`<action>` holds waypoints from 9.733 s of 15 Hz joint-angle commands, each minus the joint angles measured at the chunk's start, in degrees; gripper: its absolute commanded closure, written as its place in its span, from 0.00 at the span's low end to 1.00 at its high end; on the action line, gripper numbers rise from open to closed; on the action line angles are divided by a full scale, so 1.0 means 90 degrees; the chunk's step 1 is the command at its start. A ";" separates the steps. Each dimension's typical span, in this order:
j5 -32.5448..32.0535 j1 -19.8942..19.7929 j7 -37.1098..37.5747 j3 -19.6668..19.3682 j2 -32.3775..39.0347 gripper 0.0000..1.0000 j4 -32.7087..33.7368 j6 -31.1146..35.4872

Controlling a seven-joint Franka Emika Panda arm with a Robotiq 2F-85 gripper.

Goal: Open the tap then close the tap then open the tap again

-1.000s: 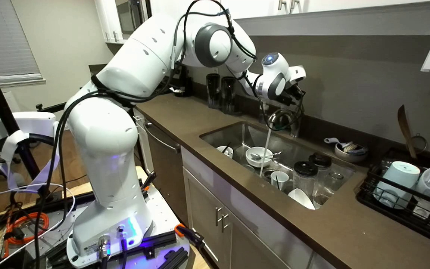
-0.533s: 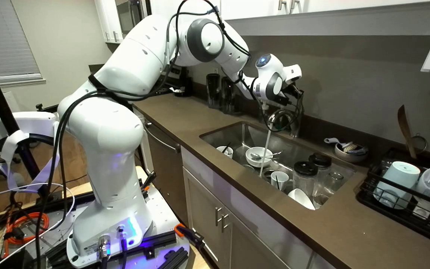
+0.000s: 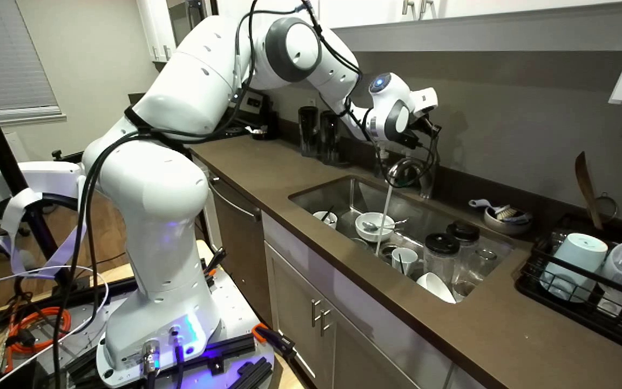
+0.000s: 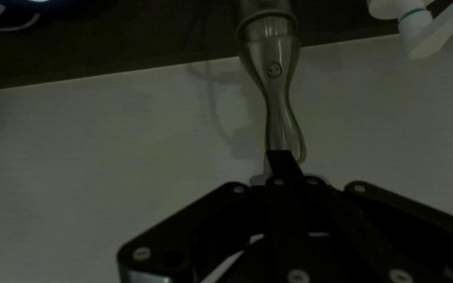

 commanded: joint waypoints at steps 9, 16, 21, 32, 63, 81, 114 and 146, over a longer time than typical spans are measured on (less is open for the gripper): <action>0.0073 0.0232 0.0260 -0.0364 -0.0558 1.00 -0.0752 0.0215; 0.0136 0.0599 0.0354 -0.0706 -0.0833 1.00 -0.1533 0.0737; 0.0208 0.1016 0.0487 -0.1083 -0.0976 1.00 -0.2082 0.1093; 0.0406 0.1256 0.0669 -0.1225 -0.0970 1.00 -0.2345 0.1428; 0.0330 -0.1090 -0.0375 0.1446 0.0555 1.00 0.1102 0.0120; 0.0351 -0.0635 -0.0383 0.0778 0.0854 1.00 0.1660 -0.0565; 0.0551 -0.0965 -0.0769 0.1386 0.0066 1.00 0.0082 -0.0140; 0.0578 -0.0193 -0.0529 0.0156 -0.0435 1.00 -0.0955 0.0719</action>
